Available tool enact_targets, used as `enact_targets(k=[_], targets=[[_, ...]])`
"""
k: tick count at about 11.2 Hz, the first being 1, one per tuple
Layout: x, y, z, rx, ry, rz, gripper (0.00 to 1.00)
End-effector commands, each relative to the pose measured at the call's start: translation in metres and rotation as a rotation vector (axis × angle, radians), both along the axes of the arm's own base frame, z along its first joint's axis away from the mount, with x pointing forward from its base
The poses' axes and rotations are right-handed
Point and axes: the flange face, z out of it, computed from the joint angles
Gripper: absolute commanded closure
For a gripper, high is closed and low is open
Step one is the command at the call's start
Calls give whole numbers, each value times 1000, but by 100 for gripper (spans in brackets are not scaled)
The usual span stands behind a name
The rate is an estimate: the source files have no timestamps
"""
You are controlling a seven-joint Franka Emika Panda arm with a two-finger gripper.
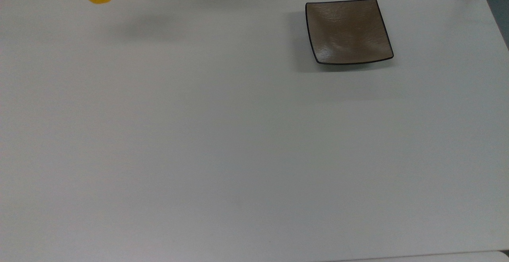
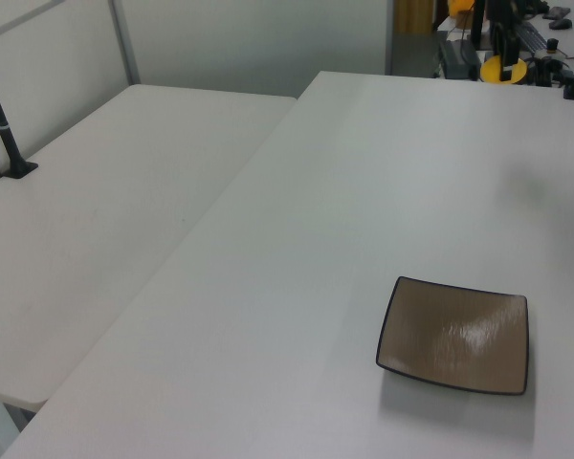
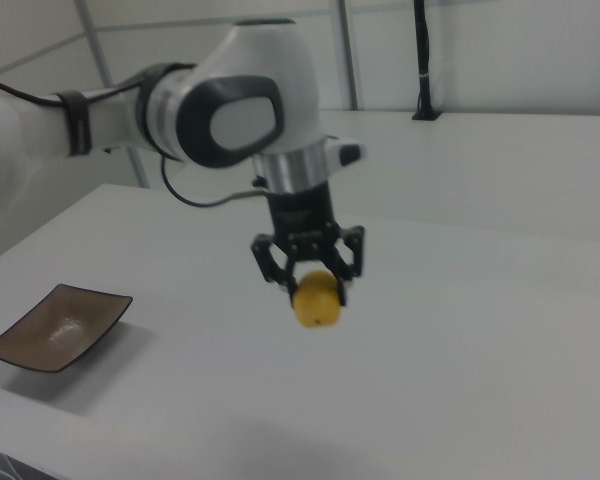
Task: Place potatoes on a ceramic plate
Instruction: 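Lift the held potato and carry it toward the brown plate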
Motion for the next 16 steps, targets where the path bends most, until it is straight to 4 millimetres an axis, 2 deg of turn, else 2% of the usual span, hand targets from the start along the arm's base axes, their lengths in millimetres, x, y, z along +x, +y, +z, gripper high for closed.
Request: enact_targets(k=[1, 2, 4, 7, 11, 12, 14, 16], targets=[[11, 83, 28, 14, 43, -27, 100], [14, 117, 30, 23, 51, -29, 100], [14, 171, 38, 51, 74, -39, 100], [10, 249, 38, 74, 80, -100, 100], [-15, 362, 28, 78, 98, -142, 100], [-25, 392, 20, 64, 106, -139, 100], [-42, 437, 2, 50, 125, -133, 100], [-50, 475, -22, 59, 113, -151, 100]])
